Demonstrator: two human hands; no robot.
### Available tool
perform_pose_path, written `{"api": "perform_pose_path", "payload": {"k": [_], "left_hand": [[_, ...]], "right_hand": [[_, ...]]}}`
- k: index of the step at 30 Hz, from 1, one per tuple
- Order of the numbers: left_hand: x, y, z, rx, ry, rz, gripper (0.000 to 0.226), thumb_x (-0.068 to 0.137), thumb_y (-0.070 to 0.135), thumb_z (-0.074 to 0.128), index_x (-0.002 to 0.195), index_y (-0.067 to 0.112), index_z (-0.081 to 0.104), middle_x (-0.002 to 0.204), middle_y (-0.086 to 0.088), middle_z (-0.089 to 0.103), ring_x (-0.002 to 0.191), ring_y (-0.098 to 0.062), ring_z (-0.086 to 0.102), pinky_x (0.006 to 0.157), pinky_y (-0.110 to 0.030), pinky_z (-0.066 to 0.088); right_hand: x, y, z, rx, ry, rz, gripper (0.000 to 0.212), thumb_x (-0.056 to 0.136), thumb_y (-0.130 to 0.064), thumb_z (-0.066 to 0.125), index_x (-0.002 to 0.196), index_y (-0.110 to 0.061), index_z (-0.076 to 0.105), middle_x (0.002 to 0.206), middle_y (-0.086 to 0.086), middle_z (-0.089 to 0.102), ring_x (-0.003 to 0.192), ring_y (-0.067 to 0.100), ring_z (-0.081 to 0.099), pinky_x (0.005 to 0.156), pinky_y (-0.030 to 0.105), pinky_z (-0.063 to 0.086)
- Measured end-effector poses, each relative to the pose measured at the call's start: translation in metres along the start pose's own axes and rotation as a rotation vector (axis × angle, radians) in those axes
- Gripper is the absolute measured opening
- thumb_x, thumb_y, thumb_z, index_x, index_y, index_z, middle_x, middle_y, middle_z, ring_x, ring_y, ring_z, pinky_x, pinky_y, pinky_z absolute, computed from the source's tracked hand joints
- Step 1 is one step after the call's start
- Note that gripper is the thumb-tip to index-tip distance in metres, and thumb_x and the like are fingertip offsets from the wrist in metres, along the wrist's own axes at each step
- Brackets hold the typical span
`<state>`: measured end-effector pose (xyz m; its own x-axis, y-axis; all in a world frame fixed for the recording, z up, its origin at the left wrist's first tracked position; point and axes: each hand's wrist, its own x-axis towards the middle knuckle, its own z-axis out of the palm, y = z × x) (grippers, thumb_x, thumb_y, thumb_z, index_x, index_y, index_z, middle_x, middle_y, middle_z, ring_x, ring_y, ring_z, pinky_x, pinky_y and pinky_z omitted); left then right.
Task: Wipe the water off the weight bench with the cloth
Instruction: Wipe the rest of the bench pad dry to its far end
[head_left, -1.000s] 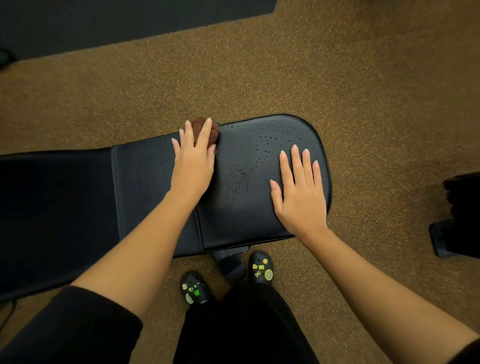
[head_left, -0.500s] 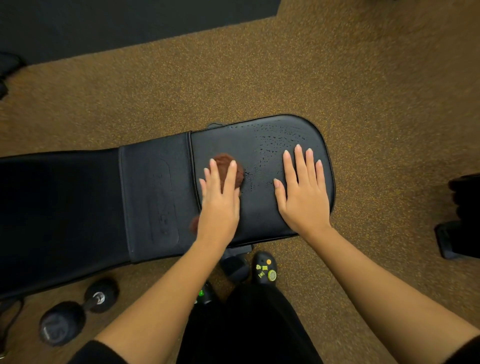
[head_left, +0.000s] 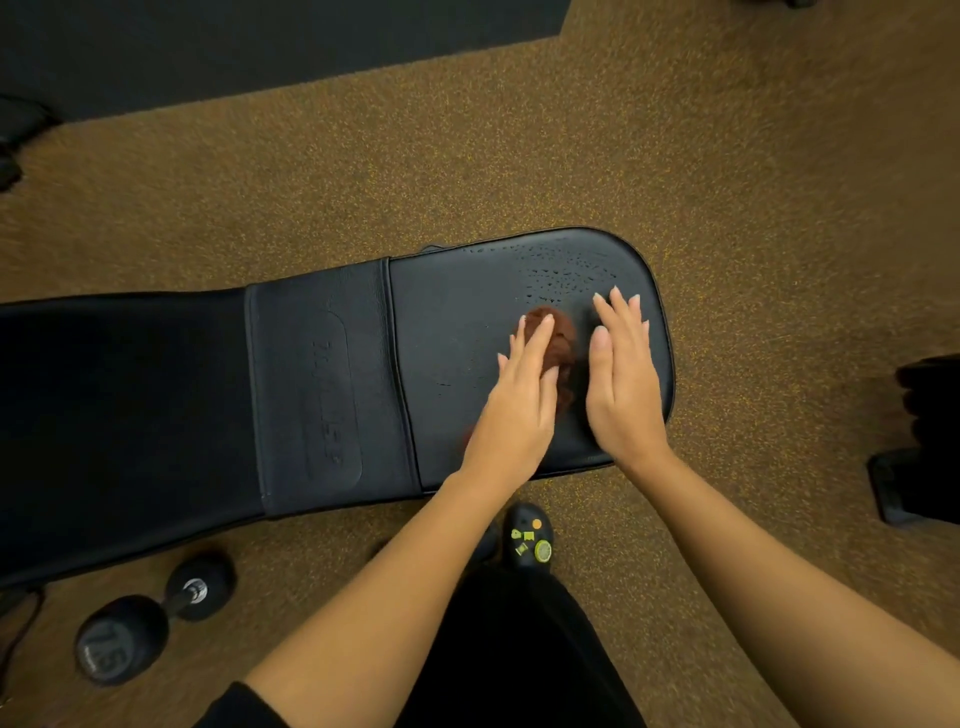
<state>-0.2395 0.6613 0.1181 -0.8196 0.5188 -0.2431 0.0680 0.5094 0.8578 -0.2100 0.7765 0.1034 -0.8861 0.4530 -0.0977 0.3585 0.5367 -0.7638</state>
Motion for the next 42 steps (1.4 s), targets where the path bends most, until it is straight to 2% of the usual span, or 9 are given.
{"api": "perform_pose_path", "payload": {"k": [3,5,10,13,16,20,26,32,42], "left_hand": [[0.006,0.015,-0.007,-0.295,0.136,-0.193,0.044,0.101,0.023,0.035,0.144,0.023,0.028,0.145,0.003,0.040,0.129,-0.005,0.038,0.104,-0.015,0.029],[0.014,0.031,-0.013,-0.612,0.209,-0.319,0.037,0.100,0.025,0.036,0.137,0.021,0.038,0.134,-0.001,0.051,0.122,-0.011,0.049,0.105,-0.028,0.037],[0.024,0.059,-0.032,-1.116,0.312,-0.420,0.023,0.101,0.023,0.035,0.110,0.015,0.054,0.099,0.000,0.064,0.093,-0.011,0.061,0.084,-0.027,0.049],[0.015,0.064,-0.039,-0.820,0.263,-0.294,0.023,0.097,0.026,0.043,0.102,0.009,0.058,0.090,0.000,0.064,0.086,-0.010,0.061,0.080,-0.027,0.048],[0.004,0.069,-0.033,-0.471,0.121,-0.156,0.050,0.089,0.037,0.045,0.113,-0.005,0.059,0.121,-0.014,0.054,0.115,-0.022,0.050,0.101,-0.043,0.036],[0.011,0.045,-0.033,-0.172,0.168,-0.081,0.044,0.086,0.046,0.034,0.109,0.022,0.062,0.123,0.018,0.037,0.117,-0.008,0.036,0.106,-0.032,0.020],[0.024,0.000,-0.055,0.170,0.140,-0.079,0.058,0.089,0.052,0.030,0.142,0.029,0.035,0.151,0.001,0.018,0.140,-0.016,0.014,0.110,-0.035,0.006],[0.026,-0.059,-0.090,0.530,0.153,-0.252,0.070,0.096,0.050,0.030,0.149,0.015,0.003,0.157,-0.007,-0.010,0.143,-0.025,-0.015,0.114,-0.043,-0.010],[0.022,-0.079,-0.090,0.583,0.046,-0.299,0.072,0.097,0.048,0.023,0.147,0.008,-0.011,0.155,-0.008,-0.020,0.141,-0.029,-0.021,0.113,-0.043,-0.013]], "right_hand": [[-0.013,-0.023,-0.002,0.205,0.033,0.087,0.049,0.098,-0.032,0.029,0.142,-0.012,0.035,0.149,0.002,0.034,0.141,0.007,0.019,0.115,0.020,0.015],[-0.024,-0.039,-0.001,0.375,0.104,0.168,0.048,0.096,-0.036,0.033,0.139,-0.015,0.038,0.144,0.001,0.042,0.135,0.005,0.033,0.110,0.017,0.026],[-0.044,-0.066,0.001,0.850,0.221,0.484,0.047,0.084,-0.058,0.044,0.123,-0.032,0.047,0.127,-0.004,0.055,0.120,0.006,0.051,0.106,0.040,0.040],[-0.029,-0.077,0.001,1.113,0.135,0.564,0.057,0.078,-0.065,0.049,0.126,-0.034,0.043,0.130,0.004,0.056,0.118,0.015,0.056,0.100,0.038,0.045],[-0.011,-0.077,0.010,0.910,0.021,0.345,0.054,0.079,-0.063,0.056,0.128,-0.048,0.039,0.142,-0.009,0.045,0.132,0.010,0.040,0.113,0.037,0.028],[0.004,-0.077,-0.003,0.953,0.008,0.399,0.047,0.087,-0.021,0.065,0.128,-0.033,0.046,0.125,0.003,0.058,0.114,0.016,0.058,0.102,0.039,0.045],[0.046,-0.053,-0.014,0.184,0.129,0.084,0.058,0.091,-0.025,0.060,0.142,-0.017,0.035,0.135,0.010,0.037,0.123,0.011,0.038,0.097,-0.003,0.018],[0.072,-0.002,-0.016,-0.385,0.112,0.063,0.061,0.096,-0.042,0.042,0.148,-0.018,0.021,0.154,0.009,0.022,0.144,0.029,0.010,0.116,0.046,0.005],[0.086,-0.031,0.039,-0.490,-0.093,-0.188,0.056,0.094,-0.032,0.048,0.143,-0.008,0.034,0.151,0.017,0.027,0.142,0.038,0.010,0.116,0.045,0.006]]}}
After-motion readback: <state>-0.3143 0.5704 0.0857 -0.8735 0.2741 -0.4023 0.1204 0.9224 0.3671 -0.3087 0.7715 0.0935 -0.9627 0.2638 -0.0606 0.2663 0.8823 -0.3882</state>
